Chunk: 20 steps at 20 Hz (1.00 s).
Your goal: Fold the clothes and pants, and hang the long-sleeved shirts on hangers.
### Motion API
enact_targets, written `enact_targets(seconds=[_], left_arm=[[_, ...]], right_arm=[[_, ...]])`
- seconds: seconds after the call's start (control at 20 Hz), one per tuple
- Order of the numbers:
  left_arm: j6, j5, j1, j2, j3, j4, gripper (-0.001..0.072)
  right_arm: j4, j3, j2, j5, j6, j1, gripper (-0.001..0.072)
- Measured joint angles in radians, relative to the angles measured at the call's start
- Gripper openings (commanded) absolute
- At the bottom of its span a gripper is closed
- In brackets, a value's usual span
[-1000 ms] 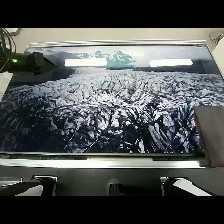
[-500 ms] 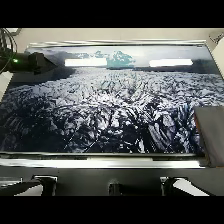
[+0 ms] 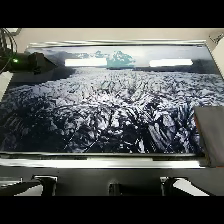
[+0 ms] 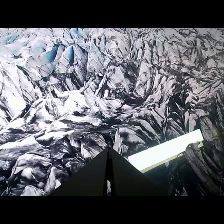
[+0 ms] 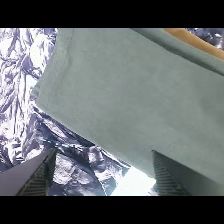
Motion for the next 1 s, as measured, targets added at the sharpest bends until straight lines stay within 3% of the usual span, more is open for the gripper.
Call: enact_targets(seconds=[0.35,0.45,0.55,0.7,0.8,1.0], left_arm=[[0.0,0.0,0.0,0.0,0.0,0.0,0.0031],[0.0,0.0,0.0,0.0,0.0,0.0,0.0031],[0.0,0.0,0.0,-0.001,0.0,0.0,0.003],[0.0,0.001,0.0,-0.002,0.0,0.0,0.0031],[0.0,0.001,0.0,-0.002,0.0,0.0,0.0031],[0.0,0.058,-0.001,-0.004,0.0,0.0,0.003]], right_arm=[[0.009,0.0,0.0,-0.016,0.016,0.0,0.0671],[0.075,0.0,0.0,-0.043,0.053,0.009,0.0671],[0.206,0.0,-0.007,-0.063,-0.02,0.068,0.067],[0.256,0.0,-0.04,-0.069,-0.089,0.303,0.0671],[0.159,0.0,-0.085,-0.069,-0.094,0.549,0.0671],[-0.057,0.0,-0.201,-0.049,0.011,0.958,0.0671]])
